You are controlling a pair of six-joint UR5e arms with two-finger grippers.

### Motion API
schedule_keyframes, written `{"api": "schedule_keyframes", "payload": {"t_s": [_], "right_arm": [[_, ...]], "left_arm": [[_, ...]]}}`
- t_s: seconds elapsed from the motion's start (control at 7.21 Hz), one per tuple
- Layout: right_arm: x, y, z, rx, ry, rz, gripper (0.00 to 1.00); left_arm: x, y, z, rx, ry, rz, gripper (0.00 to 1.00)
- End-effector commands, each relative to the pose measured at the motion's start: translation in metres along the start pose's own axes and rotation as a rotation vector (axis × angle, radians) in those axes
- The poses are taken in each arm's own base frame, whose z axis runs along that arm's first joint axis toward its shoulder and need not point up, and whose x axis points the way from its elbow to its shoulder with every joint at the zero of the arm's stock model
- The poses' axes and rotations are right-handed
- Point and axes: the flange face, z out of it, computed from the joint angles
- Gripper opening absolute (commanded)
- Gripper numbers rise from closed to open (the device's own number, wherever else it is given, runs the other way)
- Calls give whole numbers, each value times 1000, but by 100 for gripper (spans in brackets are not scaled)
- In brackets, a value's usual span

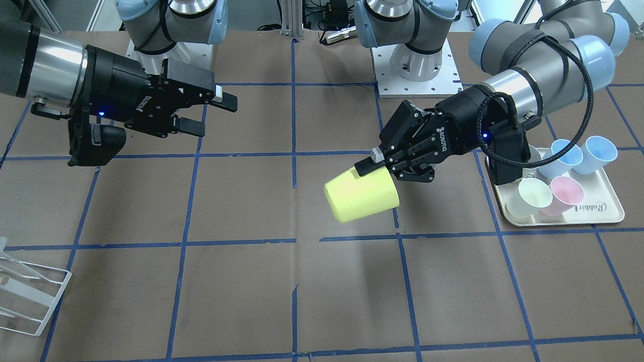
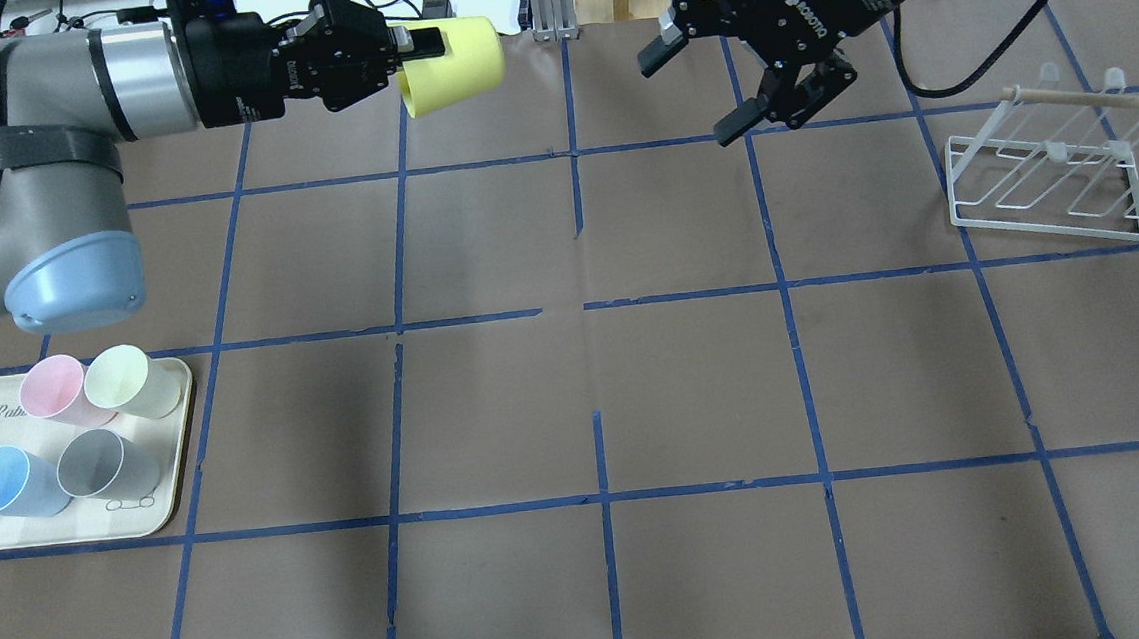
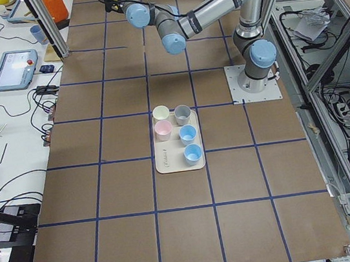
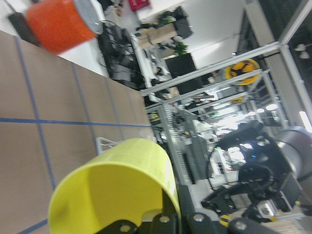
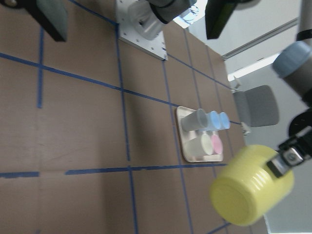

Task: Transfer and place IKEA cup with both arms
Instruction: 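Carry the yellow cup toward the tray with the left gripper while the right arm withdraws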

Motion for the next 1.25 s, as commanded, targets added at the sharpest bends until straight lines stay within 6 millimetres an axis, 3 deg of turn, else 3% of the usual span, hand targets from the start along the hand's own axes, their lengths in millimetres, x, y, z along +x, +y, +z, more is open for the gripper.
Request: {"api": "schedule_keyframes", "payload": {"t_s": [0.0, 0.14, 0.28, 0.42, 0.55, 0.83, 0.97, 1.11], "right_arm": [[41, 5, -23, -39, 324, 50, 100], [47, 9, -30, -30, 446, 145, 100], [37, 21, -42, 35, 518, 245, 100], [30, 23, -48, 122, 616, 289, 100], [12, 24, -28, 146, 697, 261, 100], [-21, 27, 16, 202, 779, 206, 100], [-11, 20, 29, 197, 780, 187, 100], [2, 15, 31, 217, 776, 141, 100]], "left_arm": [[-6, -19, -25, 44, -414, 38, 0], [-20, -16, -34, 29, -587, 22, 0], [-45, -13, -49, -31, -811, 18, 0], [-69, -9, -76, -149, -977, 64, 0], [-94, -13, -119, -225, -1072, 99, 0], [-129, -38, -229, -382, -1143, 158, 0], [-145, -43, -275, -457, -1137, 181, 0], [-173, -42, -309, -482, -1127, 177, 0]]}}
